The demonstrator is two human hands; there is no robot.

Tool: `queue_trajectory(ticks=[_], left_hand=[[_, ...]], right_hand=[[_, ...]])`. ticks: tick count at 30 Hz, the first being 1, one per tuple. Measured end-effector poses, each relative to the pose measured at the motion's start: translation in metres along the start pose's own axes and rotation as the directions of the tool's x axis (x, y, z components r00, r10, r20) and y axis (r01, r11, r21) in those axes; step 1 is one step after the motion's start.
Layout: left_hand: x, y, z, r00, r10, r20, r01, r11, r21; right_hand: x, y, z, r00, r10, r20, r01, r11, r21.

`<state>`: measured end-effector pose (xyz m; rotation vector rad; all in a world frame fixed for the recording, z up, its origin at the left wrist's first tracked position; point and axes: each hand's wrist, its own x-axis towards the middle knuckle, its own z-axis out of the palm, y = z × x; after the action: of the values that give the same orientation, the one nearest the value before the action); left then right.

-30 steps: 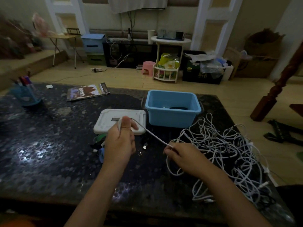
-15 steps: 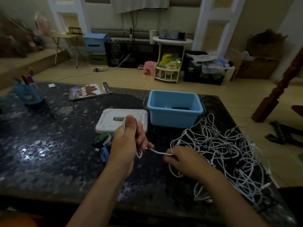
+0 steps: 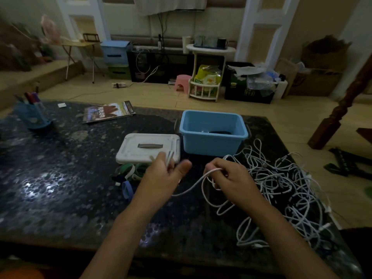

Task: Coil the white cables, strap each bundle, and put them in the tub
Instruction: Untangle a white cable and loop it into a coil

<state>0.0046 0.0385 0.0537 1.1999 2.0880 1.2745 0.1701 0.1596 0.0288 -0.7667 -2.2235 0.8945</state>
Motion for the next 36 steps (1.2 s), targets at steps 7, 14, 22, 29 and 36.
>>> queue_trajectory(ticks=[7, 14, 22, 29, 36], left_hand=[[-0.004, -0.004, 0.018, 0.986, -0.003, 0.164, -0.058, 0.93, 0.363], [-0.009, 0.003, 0.023, 0.992, -0.028, 0.125, 0.019, 0.997, 0.073], [-0.006, 0.0, 0.022, 0.995, 0.095, 0.031, -0.093, 0.994, -0.056], [-0.004, -0.001, 0.023, 0.989, 0.142, 0.046, -0.135, 0.983, -0.125], [-0.005, 0.003, 0.019, 0.979, 0.146, 0.14, -0.115, 0.971, -0.21]], right_hand=[[-0.005, -0.009, -0.003, 0.996, 0.083, 0.044, -0.081, 0.996, -0.031], [-0.004, -0.003, -0.004, 0.991, 0.121, 0.054, -0.111, 0.98, -0.166], [-0.002, 0.011, -0.003, 0.982, 0.132, 0.135, -0.086, 0.948, -0.305], [-0.002, 0.018, -0.001, 0.974, 0.16, 0.158, -0.103, 0.943, -0.318], [-0.001, 0.018, 0.0, 0.963, 0.181, 0.198, -0.105, 0.934, -0.342]])
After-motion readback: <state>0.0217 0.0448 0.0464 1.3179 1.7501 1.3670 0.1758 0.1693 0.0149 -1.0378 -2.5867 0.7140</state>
